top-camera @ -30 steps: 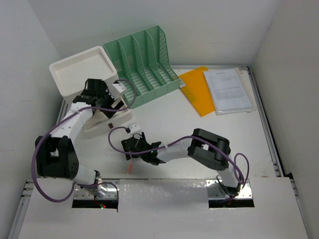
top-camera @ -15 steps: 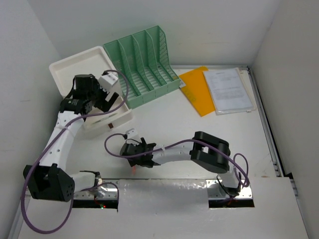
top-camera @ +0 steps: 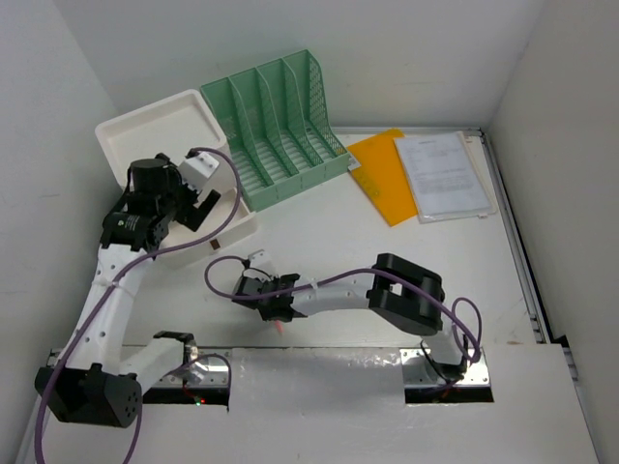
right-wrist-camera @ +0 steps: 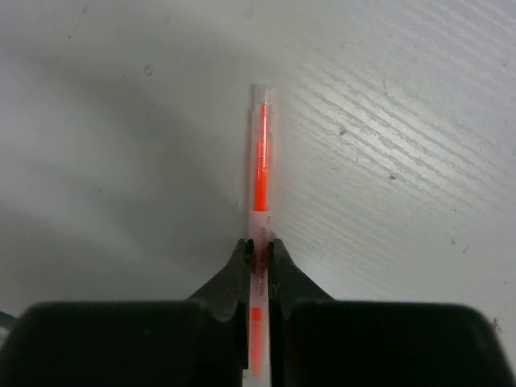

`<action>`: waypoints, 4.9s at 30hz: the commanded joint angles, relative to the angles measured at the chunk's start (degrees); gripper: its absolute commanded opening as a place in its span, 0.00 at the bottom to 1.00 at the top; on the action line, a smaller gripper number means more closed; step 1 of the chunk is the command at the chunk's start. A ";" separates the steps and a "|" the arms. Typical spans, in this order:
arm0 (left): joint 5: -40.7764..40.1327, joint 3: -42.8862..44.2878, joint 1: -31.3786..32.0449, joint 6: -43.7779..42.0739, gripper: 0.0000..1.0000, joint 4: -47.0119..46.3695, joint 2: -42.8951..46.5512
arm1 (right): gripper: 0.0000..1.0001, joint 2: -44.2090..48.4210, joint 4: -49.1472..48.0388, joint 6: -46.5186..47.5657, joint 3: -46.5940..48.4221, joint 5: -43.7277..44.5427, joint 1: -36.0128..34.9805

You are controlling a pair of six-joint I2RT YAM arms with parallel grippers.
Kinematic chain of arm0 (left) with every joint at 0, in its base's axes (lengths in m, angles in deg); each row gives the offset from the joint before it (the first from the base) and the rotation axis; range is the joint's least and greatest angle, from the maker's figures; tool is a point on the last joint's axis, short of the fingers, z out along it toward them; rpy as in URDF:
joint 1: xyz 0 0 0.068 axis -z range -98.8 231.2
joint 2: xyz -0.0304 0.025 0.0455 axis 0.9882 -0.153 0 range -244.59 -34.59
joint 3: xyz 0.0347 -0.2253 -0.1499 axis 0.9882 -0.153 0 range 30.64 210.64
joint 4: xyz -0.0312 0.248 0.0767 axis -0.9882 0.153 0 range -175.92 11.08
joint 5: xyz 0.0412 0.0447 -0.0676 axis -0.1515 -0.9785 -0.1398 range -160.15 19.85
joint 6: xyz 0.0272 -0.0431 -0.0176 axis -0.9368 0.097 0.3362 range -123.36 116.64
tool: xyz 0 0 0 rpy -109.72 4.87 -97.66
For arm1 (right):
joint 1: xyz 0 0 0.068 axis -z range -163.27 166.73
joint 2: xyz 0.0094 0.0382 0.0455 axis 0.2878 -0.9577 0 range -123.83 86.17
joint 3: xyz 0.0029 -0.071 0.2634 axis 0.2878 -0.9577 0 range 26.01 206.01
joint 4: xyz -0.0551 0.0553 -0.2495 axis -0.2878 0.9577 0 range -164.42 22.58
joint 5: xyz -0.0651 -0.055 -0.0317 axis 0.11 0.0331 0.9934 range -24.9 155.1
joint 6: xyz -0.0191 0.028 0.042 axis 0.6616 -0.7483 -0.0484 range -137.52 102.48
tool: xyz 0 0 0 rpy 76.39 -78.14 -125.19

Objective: Organize the desk

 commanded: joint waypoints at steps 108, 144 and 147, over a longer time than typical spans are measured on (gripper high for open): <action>25.91 28.40 -31.85 28.17 0.05 -6.05 -44.01 | 0.00 -42.80 -61.24 12.15 47.35 -11.46 20.25; 32.94 30.34 -32.11 26.24 0.65 0.19 -33.55 | 0.40 37.88 -21.07 10.49 -31.20 -35.70 76.91; 33.82 29.28 -32.11 25.27 0.65 0.80 -31.53 | 0.54 38.68 -31.19 0.86 -40.00 -33.69 83.87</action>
